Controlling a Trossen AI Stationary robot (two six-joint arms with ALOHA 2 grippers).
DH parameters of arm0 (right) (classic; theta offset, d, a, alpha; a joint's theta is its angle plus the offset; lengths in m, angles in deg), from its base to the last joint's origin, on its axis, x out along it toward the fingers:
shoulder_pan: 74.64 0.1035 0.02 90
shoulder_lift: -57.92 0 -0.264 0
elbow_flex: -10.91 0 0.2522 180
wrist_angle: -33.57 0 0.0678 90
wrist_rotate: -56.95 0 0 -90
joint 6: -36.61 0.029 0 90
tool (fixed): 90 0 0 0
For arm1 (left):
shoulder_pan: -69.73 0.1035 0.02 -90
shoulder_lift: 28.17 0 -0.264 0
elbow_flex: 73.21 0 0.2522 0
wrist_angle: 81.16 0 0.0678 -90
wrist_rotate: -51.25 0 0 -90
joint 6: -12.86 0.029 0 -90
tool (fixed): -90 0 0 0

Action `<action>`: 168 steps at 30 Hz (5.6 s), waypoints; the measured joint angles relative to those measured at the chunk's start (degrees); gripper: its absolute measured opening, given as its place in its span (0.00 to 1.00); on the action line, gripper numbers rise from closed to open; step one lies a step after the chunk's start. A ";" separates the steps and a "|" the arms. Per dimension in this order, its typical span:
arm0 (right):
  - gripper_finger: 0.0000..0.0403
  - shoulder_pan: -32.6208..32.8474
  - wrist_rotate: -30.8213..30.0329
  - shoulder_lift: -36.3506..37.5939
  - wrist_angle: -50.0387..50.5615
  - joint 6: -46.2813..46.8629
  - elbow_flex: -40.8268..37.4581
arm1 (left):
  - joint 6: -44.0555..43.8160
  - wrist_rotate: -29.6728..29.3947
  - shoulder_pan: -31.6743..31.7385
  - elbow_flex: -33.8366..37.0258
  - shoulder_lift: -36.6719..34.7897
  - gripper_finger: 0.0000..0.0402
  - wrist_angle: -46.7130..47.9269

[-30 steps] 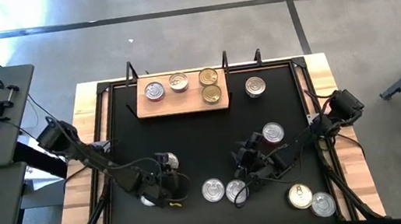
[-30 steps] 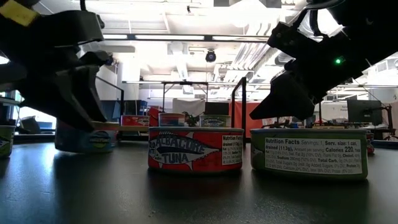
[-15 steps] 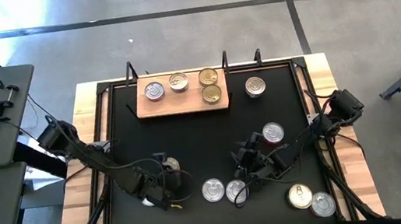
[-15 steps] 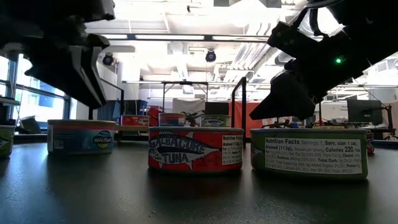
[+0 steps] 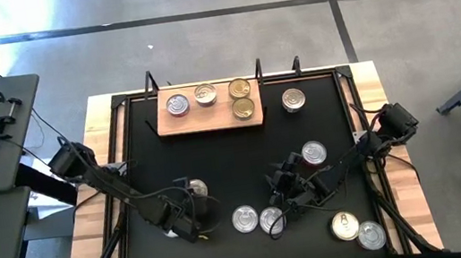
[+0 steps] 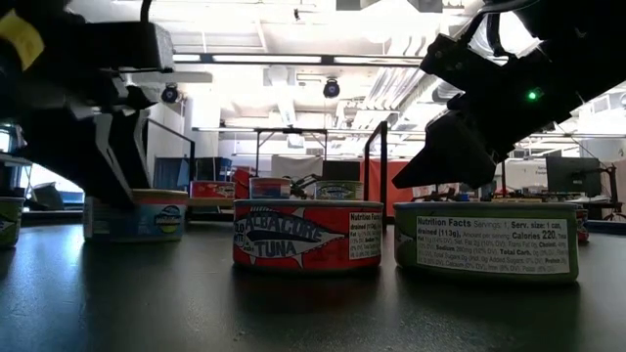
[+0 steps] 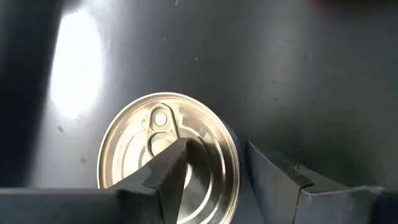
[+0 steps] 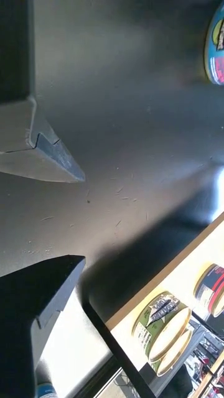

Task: Stack canned seafood by type on shelf
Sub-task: Put the blue and pink tuna can on the shelf aligned with the other blue and pink tuna can

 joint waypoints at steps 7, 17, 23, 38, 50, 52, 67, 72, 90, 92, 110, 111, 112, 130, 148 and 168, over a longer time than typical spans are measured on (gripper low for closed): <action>0.48 0.00 0.04 0.00 -0.02 0.00 0.00 | 1.35 -3.52 -0.22 -1.68 3.60 0.20 1.13; 0.48 0.11 1.78 0.00 -2.20 -5.53 0.00 | 2.54 -6.09 -0.42 -2.19 1.77 0.00 -3.02; 0.48 0.01 2.24 0.00 -10.42 -16.61 0.00 | 3.06 -8.66 -0.44 -2.19 1.36 0.00 -7.28; 0.53 -7.89 25.43 0.02 -27.19 -39.19 0.00 | 7.04 -13.60 -0.02 5.65 -3.93 0.00 -25.80; 0.72 -16.43 44.91 -1.89 -37.02 -55.49 0.04 | 13.63 -12.15 2.45 29.38 -16.67 0.00 -64.41; 0.72 -17.35 47.82 -3.65 -39.45 -54.62 0.14 | 13.68 -11.54 3.32 31.65 -16.85 0.00 -67.93; 0.72 -17.58 45.62 -12.74 -19.13 -46.10 18.67 | 16.82 -10.41 -1.09 20.30 -17.54 0.00 -49.75; 0.72 -18.14 37.69 -12.63 -7.54 -35.96 26.20 | 6.09 -8.72 -2.33 12.04 -13.77 0.00 -31.78; 0.72 -19.85 47.47 -12.99 11.27 -24.09 27.58 | -5.96 -11.47 5.63 9.85 0.74 0.00 -18.31; 0.72 -19.63 47.47 -12.96 10.51 -22.26 26.84 | -4.71 -14.77 7.08 9.53 -1.30 0.00 -18.70; 0.72 -17.55 45.09 -13.20 0.74 -17.00 25.05 | 3.18 11.12 3.50 9.61 -11.48 0.00 -24.02; 0.72 -17.47 45.36 -13.24 0.51 -17.48 25.05 | 2.99 11.06 3.14 9.55 -10.23 0.00 -24.26; 0.72 -17.30 45.63 -13.44 0.06 -17.96 25.05 | 2.39 9.94 2.87 9.57 -8.88 0.00 -24.18; 0.72 -14.78 48.33 -13.86 0.04 -19.05 25.07 | 13.07 -7.82 11.04 9.73 -12.25 0.00 -17.98; 0.72 -14.53 47.88 -13.86 -1.94 -21.54 25.07 | 20.31 -1.54 7.00 9.66 -11.32 0.30 -14.15; 0.72 -9.57 40.16 -13.84 -10.65 -45.17 25.07 | 14.40 -1.97 8.68 9.73 -6.96 0.03 -18.53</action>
